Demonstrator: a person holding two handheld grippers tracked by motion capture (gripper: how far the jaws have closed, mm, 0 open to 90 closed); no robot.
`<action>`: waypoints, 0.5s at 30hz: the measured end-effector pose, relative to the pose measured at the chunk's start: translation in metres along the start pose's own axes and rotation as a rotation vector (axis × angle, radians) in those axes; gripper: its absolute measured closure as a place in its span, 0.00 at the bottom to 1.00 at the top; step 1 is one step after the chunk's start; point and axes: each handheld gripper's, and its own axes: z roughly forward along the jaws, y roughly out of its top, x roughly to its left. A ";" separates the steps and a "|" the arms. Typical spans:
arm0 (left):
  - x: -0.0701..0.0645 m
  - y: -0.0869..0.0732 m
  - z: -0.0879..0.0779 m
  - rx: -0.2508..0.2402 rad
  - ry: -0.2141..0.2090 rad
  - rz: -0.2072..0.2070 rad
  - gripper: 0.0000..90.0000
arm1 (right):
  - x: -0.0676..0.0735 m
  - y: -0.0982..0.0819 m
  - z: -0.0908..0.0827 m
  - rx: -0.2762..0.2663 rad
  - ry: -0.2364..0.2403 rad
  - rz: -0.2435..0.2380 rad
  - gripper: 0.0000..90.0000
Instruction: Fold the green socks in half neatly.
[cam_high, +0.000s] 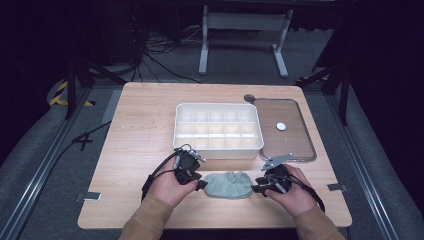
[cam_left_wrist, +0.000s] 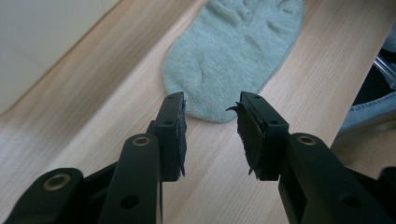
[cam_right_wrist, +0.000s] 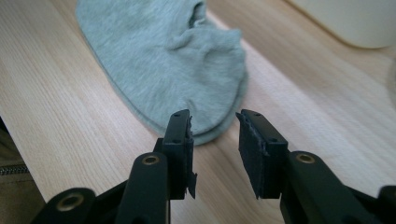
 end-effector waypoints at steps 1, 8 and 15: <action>0.001 0.000 0.003 0.003 0.003 -0.005 0.70 | 0.002 0.000 0.003 0.004 0.002 -0.006 0.72; 0.006 -0.001 0.020 -0.019 0.022 -0.048 0.70 | 0.008 0.001 0.010 0.006 0.001 -0.005 0.74; 0.006 -0.003 0.032 -0.003 0.042 -0.065 0.68 | 0.010 0.002 0.011 -0.004 -0.004 -0.008 0.75</action>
